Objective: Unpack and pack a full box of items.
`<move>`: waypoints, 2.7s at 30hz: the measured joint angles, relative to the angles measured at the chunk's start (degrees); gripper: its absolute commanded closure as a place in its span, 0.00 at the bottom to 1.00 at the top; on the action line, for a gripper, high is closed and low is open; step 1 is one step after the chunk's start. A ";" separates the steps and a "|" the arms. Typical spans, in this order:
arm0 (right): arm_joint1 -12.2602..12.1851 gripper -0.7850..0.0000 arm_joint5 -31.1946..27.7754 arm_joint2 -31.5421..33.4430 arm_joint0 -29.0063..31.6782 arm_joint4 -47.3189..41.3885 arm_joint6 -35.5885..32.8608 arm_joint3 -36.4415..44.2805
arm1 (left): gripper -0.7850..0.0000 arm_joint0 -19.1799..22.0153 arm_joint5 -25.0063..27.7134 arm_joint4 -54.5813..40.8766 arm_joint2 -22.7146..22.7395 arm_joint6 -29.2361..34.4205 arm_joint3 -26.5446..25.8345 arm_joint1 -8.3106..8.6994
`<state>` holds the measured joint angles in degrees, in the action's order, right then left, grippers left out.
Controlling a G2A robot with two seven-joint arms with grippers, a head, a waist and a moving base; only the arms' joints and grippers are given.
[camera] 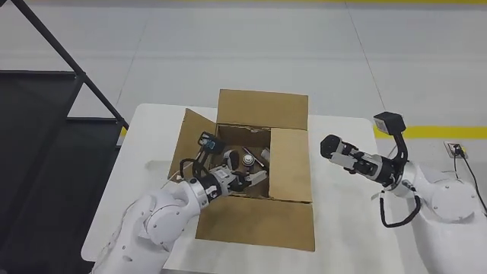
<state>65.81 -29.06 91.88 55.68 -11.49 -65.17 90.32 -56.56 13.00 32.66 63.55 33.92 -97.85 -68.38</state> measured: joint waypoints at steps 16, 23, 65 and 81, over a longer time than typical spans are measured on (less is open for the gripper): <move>-2.34 0.00 0.57 7.01 3.22 -1.53 1.76 -0.81 | 0.00 13.28 3.67 -15.97 -11.23 5.12 21.35 -4.30; -3.03 0.00 0.23 7.62 4.47 -2.09 2.66 -0.45 | 0.00 16.91 5.50 -20.29 -15.16 6.00 27.37 -6.29; -7.11 0.00 -4.01 16.64 10.81 -9.59 5.28 -3.73 | 0.00 24.41 4.50 -17.31 -23.80 -7.30 26.46 -13.37; -8.67 0.00 -3.91 24.09 17.16 -11.58 6.40 -2.86 | 0.00 31.62 7.86 -20.52 -32.59 -8.16 40.85 -21.18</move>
<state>57.14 -32.96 115.97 72.84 -23.07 -58.78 87.47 -24.94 20.87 12.14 30.96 25.75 -57.00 -89.56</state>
